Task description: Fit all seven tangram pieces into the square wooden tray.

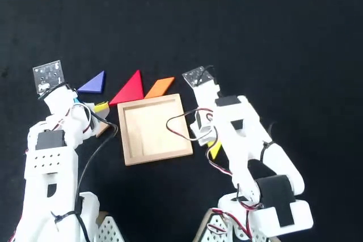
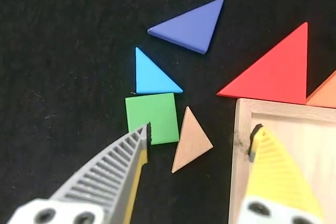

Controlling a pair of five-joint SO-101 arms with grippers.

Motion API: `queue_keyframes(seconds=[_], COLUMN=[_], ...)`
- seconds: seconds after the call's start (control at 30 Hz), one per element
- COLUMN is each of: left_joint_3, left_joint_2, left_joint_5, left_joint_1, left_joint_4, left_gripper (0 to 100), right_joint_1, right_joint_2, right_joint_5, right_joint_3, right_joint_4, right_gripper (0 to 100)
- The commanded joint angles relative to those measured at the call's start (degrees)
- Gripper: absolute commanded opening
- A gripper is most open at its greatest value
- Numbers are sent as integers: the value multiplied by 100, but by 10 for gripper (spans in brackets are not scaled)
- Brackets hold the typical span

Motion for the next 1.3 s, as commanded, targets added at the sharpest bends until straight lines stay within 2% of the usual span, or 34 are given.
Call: queue_keyframes(seconds=[0.0,0.33,0.77,1.03,1.27], left_joint_3=[-13,40,48,57,57], left_joint_2=[-18,-18,-18,-18,-18], left_joint_5=[70,79,79,79,79], left_joint_1=[-75,-75,-84,-66,-75], left_joint_4=[-88,-88,-97,-88,-114], left_gripper=[310,310,310,310,310], right_joint_1=[141,141,141,141,141], right_joint_2=[22,1349,1464,1464,1420], right_joint_5=[-35,-35,-44,-44,-220], right_joint_3=[-31,-1165,-1226,-1226,-1253], right_joint_4=[-105,484,598,598,554], right_gripper=[365,364,359,186,178])
